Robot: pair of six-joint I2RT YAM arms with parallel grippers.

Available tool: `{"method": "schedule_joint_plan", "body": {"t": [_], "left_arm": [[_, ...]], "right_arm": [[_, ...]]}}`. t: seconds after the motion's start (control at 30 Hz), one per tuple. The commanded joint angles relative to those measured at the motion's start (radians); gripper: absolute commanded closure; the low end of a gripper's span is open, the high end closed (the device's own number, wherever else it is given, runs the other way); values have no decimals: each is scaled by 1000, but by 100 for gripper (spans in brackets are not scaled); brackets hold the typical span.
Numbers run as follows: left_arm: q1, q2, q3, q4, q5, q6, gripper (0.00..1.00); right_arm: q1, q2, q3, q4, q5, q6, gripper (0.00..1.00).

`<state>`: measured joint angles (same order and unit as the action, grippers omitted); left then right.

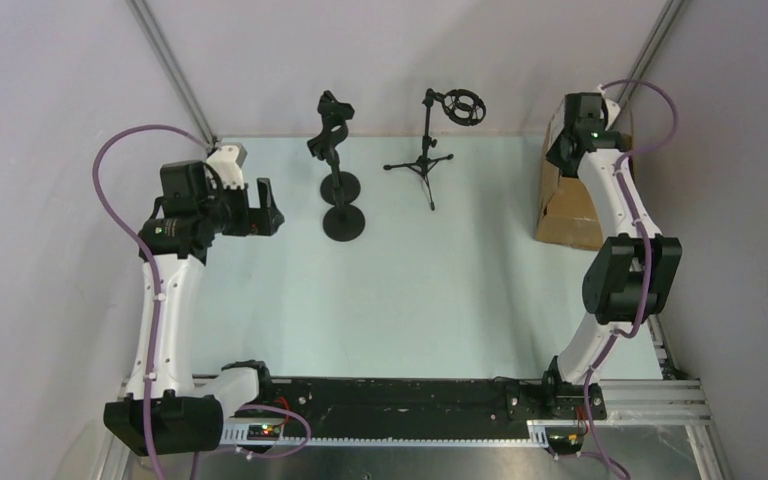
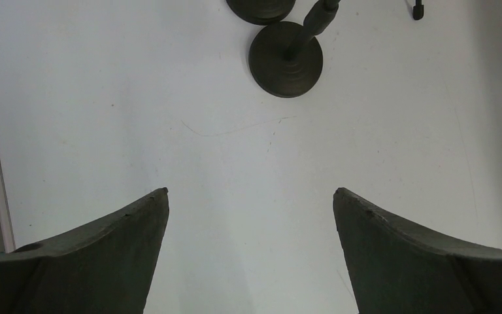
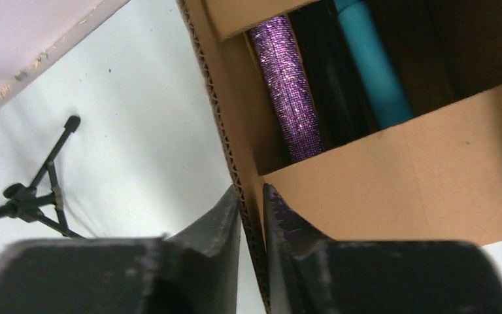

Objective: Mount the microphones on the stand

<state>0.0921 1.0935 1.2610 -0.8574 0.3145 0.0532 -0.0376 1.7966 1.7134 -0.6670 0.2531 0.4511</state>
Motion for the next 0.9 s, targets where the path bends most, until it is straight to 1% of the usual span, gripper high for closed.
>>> {"method": "schedule_joint_plan", "body": {"t": [0.0, 0.03, 0.07, 0.1, 0.27, 0.33, 0.4, 0.57, 0.63, 0.67, 0.73, 0.77, 0.8, 0.83, 0.87], "left_arm": [[9, -6, 47, 0, 14, 17, 0], [8, -9, 49, -1, 15, 18, 0], [9, -11, 50, -1, 18, 20, 0], [8, -15, 50, -1, 20, 23, 0], [9, -27, 56, -6, 19, 40, 0], [8, -30, 59, -9, 20, 47, 0], [9, -34, 58, -13, 24, 53, 0], [9, -52, 53, -26, 49, 64, 0], [9, -65, 44, -31, 57, 70, 0], [8, -71, 37, -33, 59, 74, 0], [9, -78, 30, -37, 62, 81, 0], [9, -81, 28, -39, 63, 84, 0], [10, -84, 28, -42, 62, 88, 0], [10, -89, 27, -45, 64, 89, 0], [9, -91, 28, -46, 63, 92, 0]], "right_arm": [[95, -15, 56, -14, 99, -47, 85], [109, -20, 53, -21, 124, -55, 96], [132, -36, 48, -27, 150, -57, 99], [145, -46, 43, -38, 165, -60, 100], [275, -176, -43, -86, 347, -52, 100], [325, -242, -92, -114, 387, -37, 100], [377, -312, -152, -143, 396, -8, 100], [534, -448, -249, -313, 409, 110, 100], [635, -485, -289, -384, 391, 168, 100], [659, -494, -302, -434, 385, 218, 100], [748, -512, -335, -501, 394, 289, 100], [815, -521, -357, -514, 404, 309, 100], [855, -524, -368, -519, 407, 325, 100], [928, -527, -385, -519, 412, 331, 100], [965, -520, -389, -513, 406, 336, 100]]}}
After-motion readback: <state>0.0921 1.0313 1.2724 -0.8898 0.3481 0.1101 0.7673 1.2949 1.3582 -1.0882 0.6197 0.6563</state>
